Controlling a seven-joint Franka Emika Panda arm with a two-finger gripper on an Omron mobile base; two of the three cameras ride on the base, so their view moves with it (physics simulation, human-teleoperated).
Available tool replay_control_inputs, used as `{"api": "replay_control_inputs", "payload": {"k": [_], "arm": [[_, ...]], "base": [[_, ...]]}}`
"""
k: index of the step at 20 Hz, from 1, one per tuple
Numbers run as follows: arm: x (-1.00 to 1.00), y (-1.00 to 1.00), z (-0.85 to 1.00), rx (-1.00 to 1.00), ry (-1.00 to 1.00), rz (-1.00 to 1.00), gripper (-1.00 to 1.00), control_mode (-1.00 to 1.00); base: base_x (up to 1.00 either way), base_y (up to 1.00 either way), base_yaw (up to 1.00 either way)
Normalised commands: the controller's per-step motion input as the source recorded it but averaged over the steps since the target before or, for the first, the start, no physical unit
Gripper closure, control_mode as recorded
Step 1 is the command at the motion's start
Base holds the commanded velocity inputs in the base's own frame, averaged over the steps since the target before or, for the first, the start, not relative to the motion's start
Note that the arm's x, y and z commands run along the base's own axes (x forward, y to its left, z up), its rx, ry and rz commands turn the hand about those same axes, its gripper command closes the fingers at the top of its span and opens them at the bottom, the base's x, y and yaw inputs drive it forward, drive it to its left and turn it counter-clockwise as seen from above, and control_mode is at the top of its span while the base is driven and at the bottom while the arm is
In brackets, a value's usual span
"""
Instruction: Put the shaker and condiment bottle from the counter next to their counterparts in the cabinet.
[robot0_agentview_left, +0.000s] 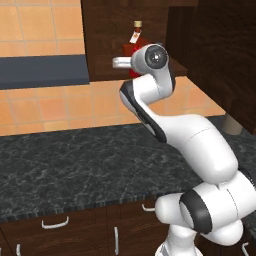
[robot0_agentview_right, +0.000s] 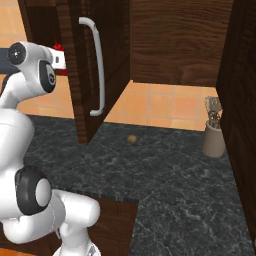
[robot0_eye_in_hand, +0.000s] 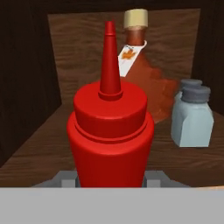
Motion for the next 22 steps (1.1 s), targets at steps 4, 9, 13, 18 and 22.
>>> {"api": "replay_control_inputs", "payload": {"k": [4,9,13,18,22], "arm": [[0.31,0.00,-0.08,0.00,0.08,0.00,1.00,-1.00],[0.36,0.00,-0.13,0.00,0.09,0.00,1.00,-1.00],[0.32,0.00,-0.17,0.00,0.06,0.00,1.00,-1.00],[0.25,0.00,-0.22,0.00,0.06,0.00,1.00,-1.00],[0.04,0.00,-0.13,0.00,-0.01,0.00,1.00,-1.00]], "base": [[0.00,0.00,0.00],[0.00,0.00,0.00],[0.00,0.00,0.00],[0.00,0.00,0.00],[0.00,0.00,0.00]]}}
